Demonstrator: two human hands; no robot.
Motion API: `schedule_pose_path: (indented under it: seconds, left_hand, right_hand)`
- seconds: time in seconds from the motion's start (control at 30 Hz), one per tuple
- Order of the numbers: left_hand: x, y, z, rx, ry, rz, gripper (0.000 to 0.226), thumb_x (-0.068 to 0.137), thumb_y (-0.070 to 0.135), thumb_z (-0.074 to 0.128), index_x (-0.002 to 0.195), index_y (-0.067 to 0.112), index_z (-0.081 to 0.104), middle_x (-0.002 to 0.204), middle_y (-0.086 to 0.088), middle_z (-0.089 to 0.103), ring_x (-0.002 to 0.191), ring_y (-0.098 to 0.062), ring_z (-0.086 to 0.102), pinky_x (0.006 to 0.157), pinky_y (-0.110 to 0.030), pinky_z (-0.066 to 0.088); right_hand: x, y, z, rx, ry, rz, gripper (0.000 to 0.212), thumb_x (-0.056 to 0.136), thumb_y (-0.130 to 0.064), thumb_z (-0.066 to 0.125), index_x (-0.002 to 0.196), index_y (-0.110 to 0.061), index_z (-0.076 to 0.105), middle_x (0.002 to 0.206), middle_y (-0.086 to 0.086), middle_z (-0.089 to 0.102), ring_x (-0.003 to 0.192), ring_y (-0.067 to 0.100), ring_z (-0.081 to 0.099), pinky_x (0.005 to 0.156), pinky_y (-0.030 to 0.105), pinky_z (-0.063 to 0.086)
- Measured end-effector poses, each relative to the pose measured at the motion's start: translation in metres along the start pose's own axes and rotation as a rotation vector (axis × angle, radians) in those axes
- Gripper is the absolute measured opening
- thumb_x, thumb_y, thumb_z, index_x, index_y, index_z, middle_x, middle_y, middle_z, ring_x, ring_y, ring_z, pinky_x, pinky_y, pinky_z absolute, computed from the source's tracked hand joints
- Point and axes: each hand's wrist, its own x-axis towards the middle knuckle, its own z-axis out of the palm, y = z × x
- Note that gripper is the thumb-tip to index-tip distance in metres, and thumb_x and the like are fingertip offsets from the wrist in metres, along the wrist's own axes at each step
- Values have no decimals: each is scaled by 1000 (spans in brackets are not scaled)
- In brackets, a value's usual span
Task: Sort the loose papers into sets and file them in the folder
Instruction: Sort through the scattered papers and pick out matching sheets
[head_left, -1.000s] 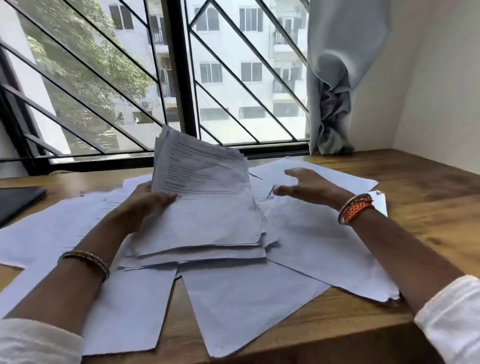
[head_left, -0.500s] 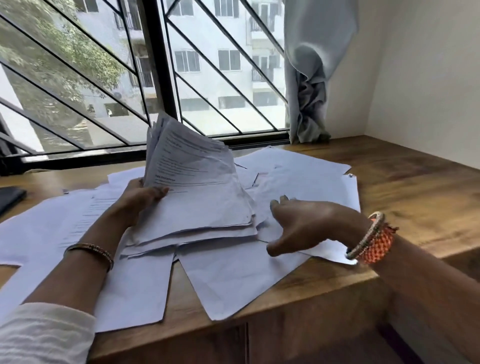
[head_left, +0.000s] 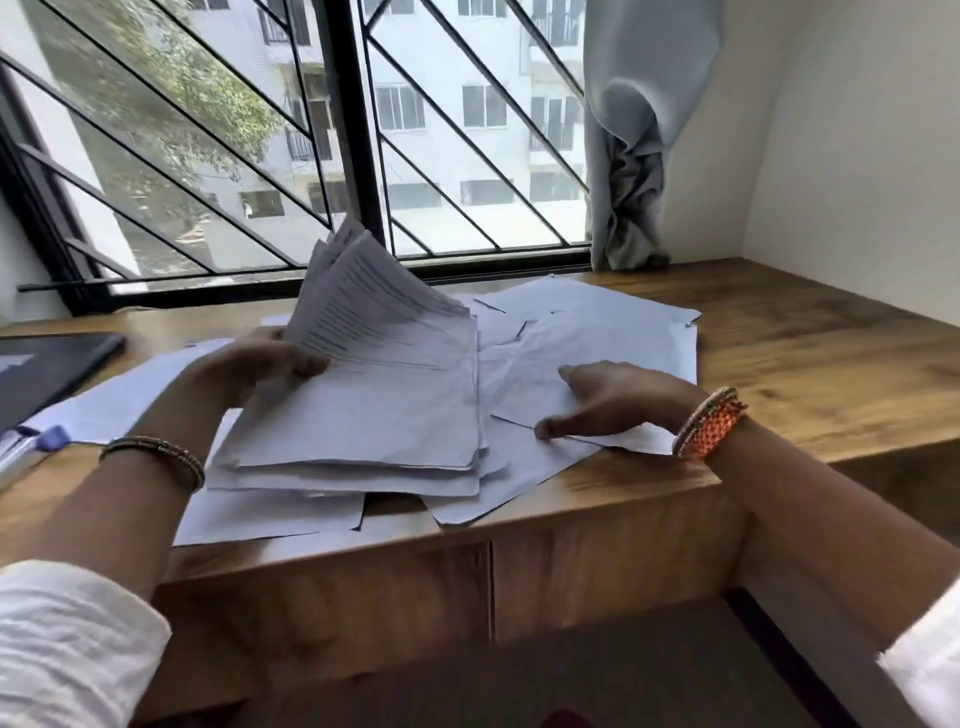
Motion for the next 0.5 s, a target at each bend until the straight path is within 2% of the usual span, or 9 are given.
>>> schedule_pose_path:
  seconds: [0.07,0.13,0.27,0.37,0.43,0.5]
  left_hand:
    - [-6,-17,4,-45,37,-20,25,72,-2,70,93,8,61,70,-3,71,50,-10,65,47,-23,54]
    - [-10,-30,7,-57,144,29,16,85,-4,60,93,10,60,62,6,70,50,-6,64,48,-18,53]
    - [-13,-39,13,-38,227,171,19,88,-7,55,90,11,61,79,-3,65,55,-4,63,53,-14,51]
    - [-18,-40,18,-35,253,206,19,88,-5,56,104,6,59,84,-2,63,70,-15,61,64,-22,50]
    - [-20,-40,20,-65,260,209,22,88,-4,56,108,6,58,86,-2,63,75,-18,59,68,-25,48]
    - [-24,-38,22,-70,274,220,22,88,-5,56,107,7,57,89,-6,63,73,-14,58,62,-21,48]
  right_hand:
    - [4,6,0,37,-15,-24,72,86,-54,60,137,-8,38,140,12,47,124,29,47,104,41,38]
    - [3,13,0,72,-23,-37,65,87,-48,60,134,-9,38,138,11,49,122,29,48,104,43,38]
    - [-1,15,5,-8,43,-42,56,89,-32,58,135,-10,34,135,13,52,121,31,49,99,41,42]
    - [-5,5,11,-156,160,-64,54,90,-16,52,139,-11,29,125,17,54,115,35,52,88,36,43]
    - [-8,5,11,-208,298,-94,52,87,-8,51,136,-15,35,117,17,58,107,38,56,82,37,44]
    - [-11,9,9,-128,396,-149,48,84,-6,52,130,-19,47,114,16,61,105,37,57,80,38,46]
